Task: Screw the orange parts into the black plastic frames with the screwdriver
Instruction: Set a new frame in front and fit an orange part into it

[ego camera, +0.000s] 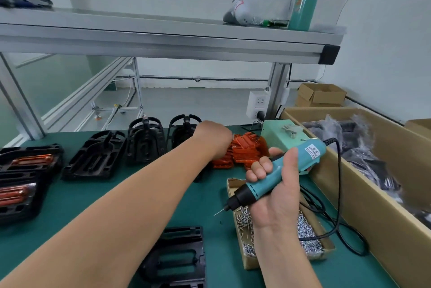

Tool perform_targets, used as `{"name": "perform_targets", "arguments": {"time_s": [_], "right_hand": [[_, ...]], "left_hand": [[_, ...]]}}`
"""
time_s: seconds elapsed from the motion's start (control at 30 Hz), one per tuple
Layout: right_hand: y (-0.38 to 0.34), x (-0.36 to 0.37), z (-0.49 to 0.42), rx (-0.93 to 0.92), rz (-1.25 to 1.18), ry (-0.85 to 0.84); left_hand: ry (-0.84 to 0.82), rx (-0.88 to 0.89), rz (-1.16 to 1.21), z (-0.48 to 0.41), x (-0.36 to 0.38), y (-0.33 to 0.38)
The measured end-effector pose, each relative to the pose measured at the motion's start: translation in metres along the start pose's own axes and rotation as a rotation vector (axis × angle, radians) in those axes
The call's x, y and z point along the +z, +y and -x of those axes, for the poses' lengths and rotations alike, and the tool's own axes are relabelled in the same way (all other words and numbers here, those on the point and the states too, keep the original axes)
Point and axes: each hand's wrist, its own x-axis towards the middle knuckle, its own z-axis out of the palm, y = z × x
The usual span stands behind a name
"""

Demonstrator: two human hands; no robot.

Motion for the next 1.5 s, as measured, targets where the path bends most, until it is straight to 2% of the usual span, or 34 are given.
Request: {"name": "perform_targets", "arguments": {"time_s": [0.1, 0.27, 0.53, 0.7, 0.9, 1.03, 1.13, 1.3, 1.4, 1.5], "right_hand": [[-0.003, -0.003, -0.004, -0.011, -0.01, 0.007], [-0.004, -0.006, -0.005, -0.023, -0.02, 0.01], [-0.005, -0.004, -0.004, -0.042, -0.01, 0.006], [-0.006, -0.004, -0.003, -0.042, -0.005, -0.003], [-0.007, -0.003, -0.001, -0.034, -0.017, -0.015], [-0.008, 0.0, 0.001, -0.032, -0.007, -0.027], [-0.006, 0.003, 0.003, -0.014, 0.009, -0.049], [0.001, 0.006, 0.009, 0.01, 0.044, -0.096], [0.004, 0.006, 0.013, 0.018, 0.069, -0.122], [0.007, 0.006, 0.016, 0.024, 0.092, -0.13]], "left_hand": [[-0.028, 0.031, -0.036, -0.005, 0.008, 0.01], [0.016, 0.043, -0.044, -0.003, 0.008, 0.018], [0.055, 0.004, 0.04, 0.008, 0.002, 0.017], [0.164, -0.019, 0.253, 0.022, 0.003, 0.011], [0.163, -0.03, 0.632, 0.065, -0.01, 0.003], [0.155, 0.001, 0.598, 0.127, -0.014, -0.015], [0.127, 0.02, 0.429, 0.188, -0.007, -0.026], [-0.018, -0.035, 0.208, 0.265, 0.018, -0.031], [-0.006, -0.091, 0.277, 0.283, 0.03, -0.035], [0.077, -0.156, 0.468, 0.295, 0.04, -0.038]]}}
